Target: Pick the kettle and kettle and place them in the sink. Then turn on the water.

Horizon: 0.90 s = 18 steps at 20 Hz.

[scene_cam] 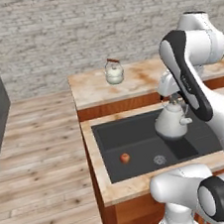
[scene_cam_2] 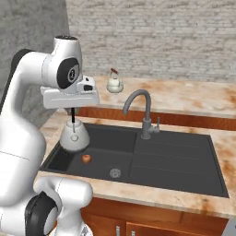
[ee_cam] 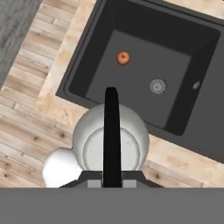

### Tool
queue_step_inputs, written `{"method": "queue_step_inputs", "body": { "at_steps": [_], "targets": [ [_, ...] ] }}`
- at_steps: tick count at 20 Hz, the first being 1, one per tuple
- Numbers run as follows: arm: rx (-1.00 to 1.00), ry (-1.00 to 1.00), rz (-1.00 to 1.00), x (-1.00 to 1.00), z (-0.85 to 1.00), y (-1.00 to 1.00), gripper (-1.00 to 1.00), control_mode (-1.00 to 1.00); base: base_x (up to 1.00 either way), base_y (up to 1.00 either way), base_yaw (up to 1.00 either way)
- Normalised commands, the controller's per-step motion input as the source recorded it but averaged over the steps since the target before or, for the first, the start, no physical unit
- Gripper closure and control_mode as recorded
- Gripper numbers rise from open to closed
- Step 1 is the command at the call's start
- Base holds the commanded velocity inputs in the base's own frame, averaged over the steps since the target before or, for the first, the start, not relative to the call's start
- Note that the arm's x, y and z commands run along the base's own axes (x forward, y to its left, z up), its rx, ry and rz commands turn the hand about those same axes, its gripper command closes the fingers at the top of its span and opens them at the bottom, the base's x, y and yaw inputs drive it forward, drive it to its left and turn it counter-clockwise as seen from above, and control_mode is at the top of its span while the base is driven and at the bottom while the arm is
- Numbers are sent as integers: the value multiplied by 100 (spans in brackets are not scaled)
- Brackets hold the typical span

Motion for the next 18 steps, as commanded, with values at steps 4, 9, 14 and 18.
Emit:
{"method": "queue_step_inputs", "body": {
  "at_steps": [4,9,14,18],
  "targets": [
    [0,0,0,37,-52,-11,100,-100,0,0,0],
    [0,0,-1,22,-41,0,100,-100,0,0,0],
    [0,0,-3,21,-35,0,100,-100,0,0,0],
    [0,0,-4,15,-39,0,100,-100,0,0,0]
  ]
}}
